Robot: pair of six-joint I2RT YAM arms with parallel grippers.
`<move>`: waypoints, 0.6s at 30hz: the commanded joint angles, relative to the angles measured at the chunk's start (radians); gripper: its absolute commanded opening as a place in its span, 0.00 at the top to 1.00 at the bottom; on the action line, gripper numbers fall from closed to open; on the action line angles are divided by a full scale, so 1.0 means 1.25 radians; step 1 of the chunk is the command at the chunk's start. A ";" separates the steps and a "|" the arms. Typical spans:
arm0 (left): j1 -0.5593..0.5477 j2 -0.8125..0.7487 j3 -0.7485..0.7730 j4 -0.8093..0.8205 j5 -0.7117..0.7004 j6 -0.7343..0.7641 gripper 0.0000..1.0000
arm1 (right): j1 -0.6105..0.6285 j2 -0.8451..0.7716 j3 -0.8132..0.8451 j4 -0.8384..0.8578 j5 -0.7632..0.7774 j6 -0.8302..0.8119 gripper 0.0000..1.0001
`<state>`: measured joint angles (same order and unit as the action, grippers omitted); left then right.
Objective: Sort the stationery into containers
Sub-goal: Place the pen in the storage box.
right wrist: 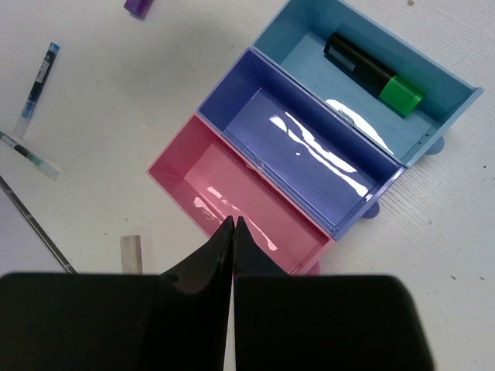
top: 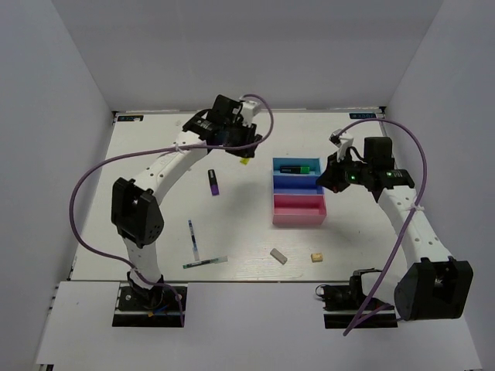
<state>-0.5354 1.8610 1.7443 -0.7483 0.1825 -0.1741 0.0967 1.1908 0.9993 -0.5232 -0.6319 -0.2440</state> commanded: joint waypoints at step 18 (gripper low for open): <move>-0.124 0.163 0.065 0.320 0.210 0.456 1.00 | -0.102 -0.080 -0.043 0.081 0.006 0.025 0.88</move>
<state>-0.6636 2.0811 1.8355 -0.5293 0.4110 0.3649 0.0059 1.0954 0.9508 -0.4736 -0.6075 -0.2218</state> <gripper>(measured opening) 0.417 0.106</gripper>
